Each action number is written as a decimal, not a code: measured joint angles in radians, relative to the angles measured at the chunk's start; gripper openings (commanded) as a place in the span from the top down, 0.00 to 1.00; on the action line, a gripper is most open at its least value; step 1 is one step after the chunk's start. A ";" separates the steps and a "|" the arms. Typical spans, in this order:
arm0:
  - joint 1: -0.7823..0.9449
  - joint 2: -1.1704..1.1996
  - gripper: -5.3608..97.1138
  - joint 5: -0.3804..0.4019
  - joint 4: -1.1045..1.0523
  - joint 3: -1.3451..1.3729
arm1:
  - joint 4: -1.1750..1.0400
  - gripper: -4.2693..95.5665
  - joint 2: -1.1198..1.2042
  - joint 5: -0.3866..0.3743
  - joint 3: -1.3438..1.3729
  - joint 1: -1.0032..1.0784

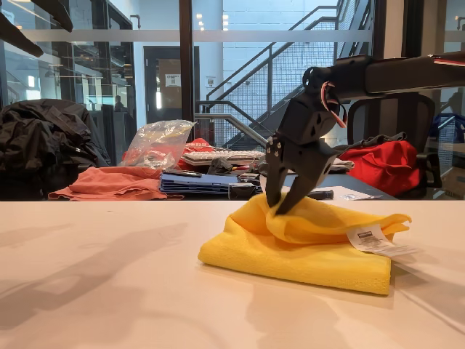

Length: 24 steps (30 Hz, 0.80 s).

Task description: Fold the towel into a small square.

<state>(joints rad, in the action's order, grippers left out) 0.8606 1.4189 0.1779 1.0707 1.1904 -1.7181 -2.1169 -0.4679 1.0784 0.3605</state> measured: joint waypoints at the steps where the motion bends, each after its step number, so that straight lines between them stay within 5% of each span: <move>1: -0.012 0.000 0.96 0.003 0.000 -0.044 | 0.000 0.74 0.000 0.000 0.000 0.000; 9: -0.106 -0.018 0.89 0.112 0.000 -0.362 | 0.000 0.74 0.000 -0.002 0.000 0.000; 18: -0.170 -0.103 0.49 0.140 0.014 -0.417 | 0.000 0.74 0.000 -0.011 0.000 0.011; 24: -0.313 -0.103 0.38 0.132 0.020 -0.425 | -0.002 0.74 0.000 -0.006 0.000 0.008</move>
<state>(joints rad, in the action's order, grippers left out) 0.5476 1.3162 0.3099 1.0907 0.7655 -1.7196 -2.1169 -0.4740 1.0784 0.3682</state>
